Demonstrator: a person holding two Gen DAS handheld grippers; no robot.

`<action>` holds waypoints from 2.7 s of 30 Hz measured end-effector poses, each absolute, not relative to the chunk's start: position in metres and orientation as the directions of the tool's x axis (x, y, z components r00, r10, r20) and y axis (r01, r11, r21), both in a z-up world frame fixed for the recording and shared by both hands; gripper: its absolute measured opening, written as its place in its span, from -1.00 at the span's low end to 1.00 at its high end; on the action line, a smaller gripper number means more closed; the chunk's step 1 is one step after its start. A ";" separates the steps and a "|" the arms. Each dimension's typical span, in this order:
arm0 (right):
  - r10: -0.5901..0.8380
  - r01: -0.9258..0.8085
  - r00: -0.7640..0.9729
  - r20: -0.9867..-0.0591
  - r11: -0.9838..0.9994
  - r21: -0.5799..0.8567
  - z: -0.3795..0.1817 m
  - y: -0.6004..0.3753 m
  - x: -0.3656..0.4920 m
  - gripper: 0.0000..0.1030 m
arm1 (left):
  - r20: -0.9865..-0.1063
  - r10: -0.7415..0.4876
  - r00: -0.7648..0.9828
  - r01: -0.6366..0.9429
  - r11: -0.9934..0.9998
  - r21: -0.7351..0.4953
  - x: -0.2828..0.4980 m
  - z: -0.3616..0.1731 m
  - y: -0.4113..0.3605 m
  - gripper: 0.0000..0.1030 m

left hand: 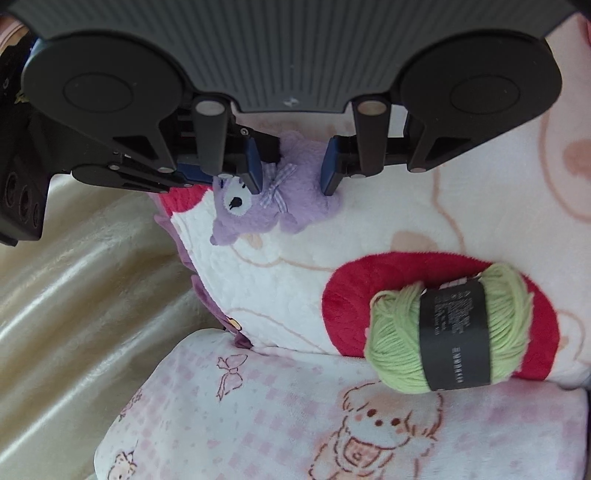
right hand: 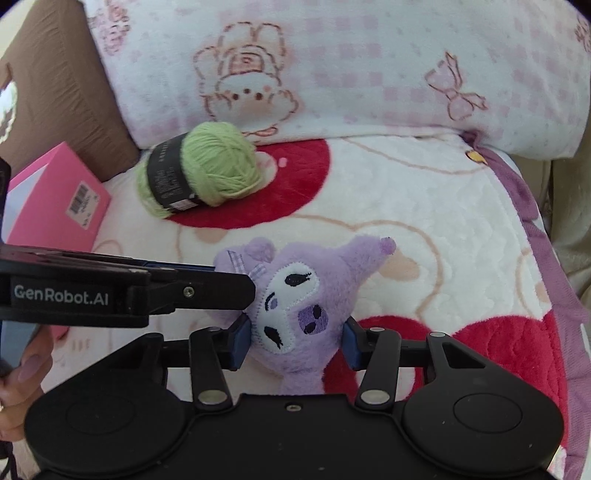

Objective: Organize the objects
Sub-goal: 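Lift the purple doll with both grippers and carry it toward the pink box, then lower the purple doll with both grippers into the pink box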

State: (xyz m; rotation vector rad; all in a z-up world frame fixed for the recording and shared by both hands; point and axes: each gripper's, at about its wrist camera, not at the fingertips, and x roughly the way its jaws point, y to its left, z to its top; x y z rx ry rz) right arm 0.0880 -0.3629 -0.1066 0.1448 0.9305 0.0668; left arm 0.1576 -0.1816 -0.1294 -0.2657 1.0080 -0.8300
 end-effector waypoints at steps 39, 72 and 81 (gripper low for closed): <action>0.370 -0.297 0.534 -0.760 0.924 0.241 -0.032 -0.261 0.019 0.13 | -0.647 -0.677 0.351 0.397 0.733 -0.552 0.054 -0.052 -0.045 -0.38; 0.477 -0.470 0.497 -0.725 0.850 0.237 0.038 -0.149 0.000 0.28 | -0.701 -0.542 0.463 0.354 0.838 -0.414 0.012 0.034 0.055 -0.39; 0.473 -0.517 0.518 -0.713 0.837 0.180 0.059 -0.115 0.027 0.36 | -0.694 -0.509 0.508 0.310 0.860 -0.404 0.037 0.055 0.083 -0.38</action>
